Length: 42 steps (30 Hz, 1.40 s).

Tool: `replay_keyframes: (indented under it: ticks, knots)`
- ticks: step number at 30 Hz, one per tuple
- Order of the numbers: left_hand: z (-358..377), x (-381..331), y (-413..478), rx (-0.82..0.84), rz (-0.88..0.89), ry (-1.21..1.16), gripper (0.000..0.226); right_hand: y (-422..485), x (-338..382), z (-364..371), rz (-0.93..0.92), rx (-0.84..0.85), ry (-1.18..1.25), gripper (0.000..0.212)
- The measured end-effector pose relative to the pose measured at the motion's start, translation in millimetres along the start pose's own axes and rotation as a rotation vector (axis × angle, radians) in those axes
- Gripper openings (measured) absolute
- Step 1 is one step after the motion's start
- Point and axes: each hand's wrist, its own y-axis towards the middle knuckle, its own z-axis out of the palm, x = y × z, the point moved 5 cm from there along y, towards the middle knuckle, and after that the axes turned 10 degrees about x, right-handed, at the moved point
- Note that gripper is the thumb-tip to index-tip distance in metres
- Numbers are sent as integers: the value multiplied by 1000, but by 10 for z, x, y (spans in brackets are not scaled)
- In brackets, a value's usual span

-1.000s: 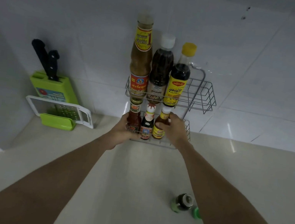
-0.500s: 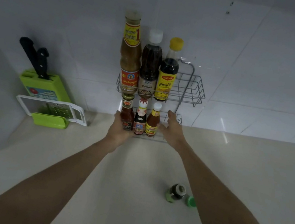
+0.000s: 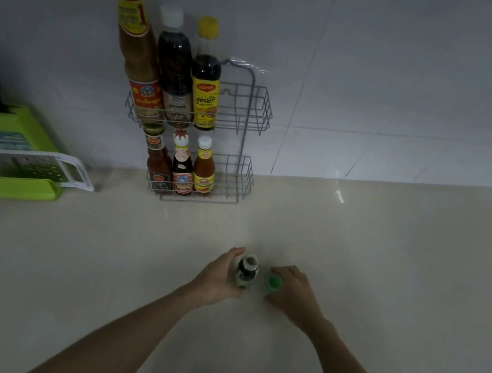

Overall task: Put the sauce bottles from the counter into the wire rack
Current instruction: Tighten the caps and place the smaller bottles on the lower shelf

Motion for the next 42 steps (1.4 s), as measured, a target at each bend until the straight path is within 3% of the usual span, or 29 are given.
replay_keyframes:
  ticks: [3,6,10,17,21,25,32,35,37,39,42]
  knots:
    - [95,-40,64,-67,53,-5,55,-36,7,-30,-45,-127,12,38]
    - [89,-40,69,-126,94,36,36,-45,123,-241,-142,-166,89,39]
    - [-55,-94,-10,-228,112,-34,31,-72,575,-715,-348,-220,72,45]
    - [-422,-357,-350,-320,171,-164,34,-202,1318,-1127,-674,-92,-259,39]
    - [-579,-420,-542,-289,183,-174,36,-344,1592,-1348,-717,-101,-169,37]
    - [-625,-477,-665,-218,165,-207,38,-435,1849,-1374,-778,-9,-275,35]
    - [-571,-515,-787,108,136,-370,45,-561,2044,-1444,-755,148,-208,40]
    - [-528,-501,-810,59,145,-331,43,-572,2057,-1428,-643,144,-257,27]
    - [-519,-526,-827,-4,165,-295,39,-598,2066,-1410,-578,45,-347,50]
    - [-496,-586,-838,19,195,-326,38,-659,2054,-1436,-544,61,-292,58]
    - [-516,-654,-873,57,213,-342,37,-748,2106,-1545,-634,97,-142,37]
